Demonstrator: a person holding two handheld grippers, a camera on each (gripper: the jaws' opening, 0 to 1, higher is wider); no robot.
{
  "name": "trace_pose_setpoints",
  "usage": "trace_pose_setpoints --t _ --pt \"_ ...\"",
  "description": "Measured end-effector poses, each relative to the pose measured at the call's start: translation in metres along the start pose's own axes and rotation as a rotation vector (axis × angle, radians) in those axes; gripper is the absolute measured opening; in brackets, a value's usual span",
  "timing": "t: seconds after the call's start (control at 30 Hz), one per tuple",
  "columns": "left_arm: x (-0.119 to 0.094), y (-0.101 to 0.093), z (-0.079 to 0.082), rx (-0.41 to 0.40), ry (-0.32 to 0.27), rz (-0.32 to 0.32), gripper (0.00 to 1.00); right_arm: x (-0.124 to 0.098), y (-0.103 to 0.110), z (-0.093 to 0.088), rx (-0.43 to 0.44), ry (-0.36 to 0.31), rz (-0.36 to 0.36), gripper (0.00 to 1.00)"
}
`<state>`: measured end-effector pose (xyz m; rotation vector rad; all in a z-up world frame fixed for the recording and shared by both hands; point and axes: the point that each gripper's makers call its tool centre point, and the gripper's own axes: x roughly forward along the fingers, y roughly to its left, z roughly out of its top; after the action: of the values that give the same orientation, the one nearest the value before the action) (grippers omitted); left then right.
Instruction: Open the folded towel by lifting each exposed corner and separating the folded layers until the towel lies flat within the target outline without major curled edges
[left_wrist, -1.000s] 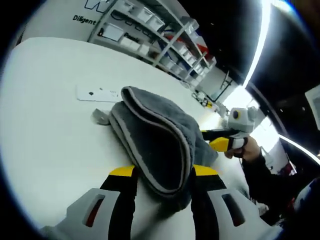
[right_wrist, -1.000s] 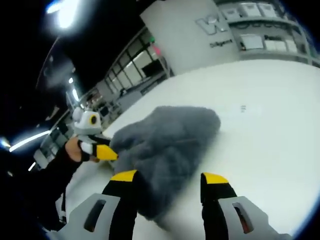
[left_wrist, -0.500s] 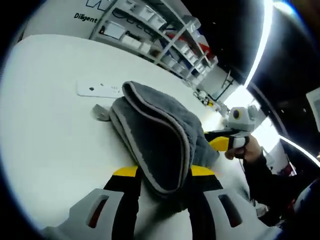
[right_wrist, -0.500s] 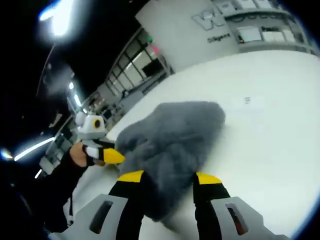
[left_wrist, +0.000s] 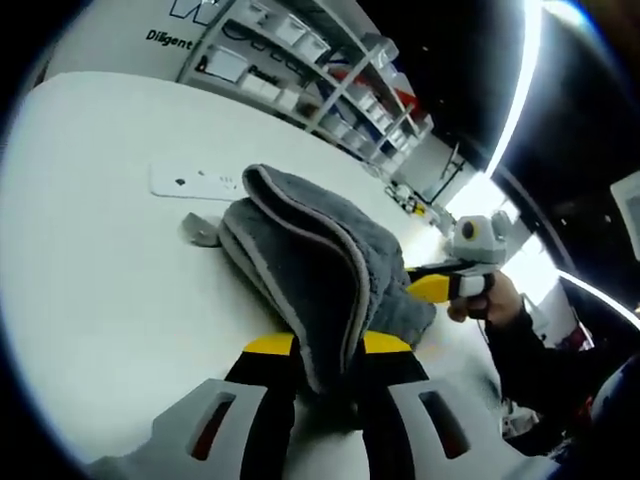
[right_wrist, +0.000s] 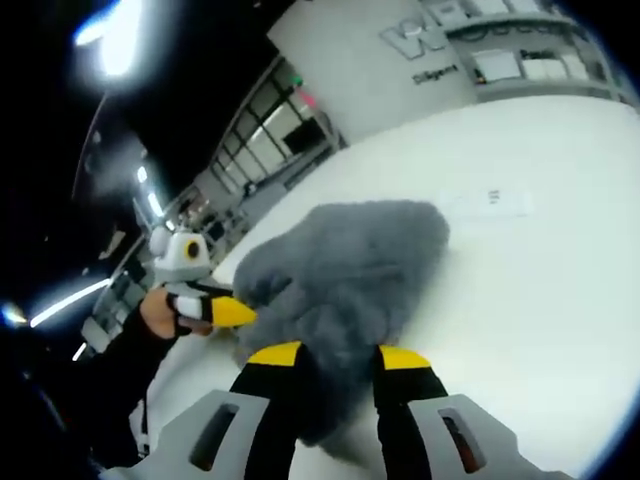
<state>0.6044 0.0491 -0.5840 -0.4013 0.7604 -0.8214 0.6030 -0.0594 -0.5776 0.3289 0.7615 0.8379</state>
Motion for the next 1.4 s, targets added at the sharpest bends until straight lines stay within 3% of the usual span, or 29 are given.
trace_pose_setpoints --t 0.83,1.4 --pt "-0.002 -0.010 -0.004 -0.006 0.010 -0.029 0.14 -0.006 0.006 -0.008 0.016 -0.009 0.017 0.19" --pt "-0.013 -0.020 -0.018 -0.030 0.008 -0.061 0.13 -0.012 0.019 -0.022 0.057 -0.017 0.044 0.20"
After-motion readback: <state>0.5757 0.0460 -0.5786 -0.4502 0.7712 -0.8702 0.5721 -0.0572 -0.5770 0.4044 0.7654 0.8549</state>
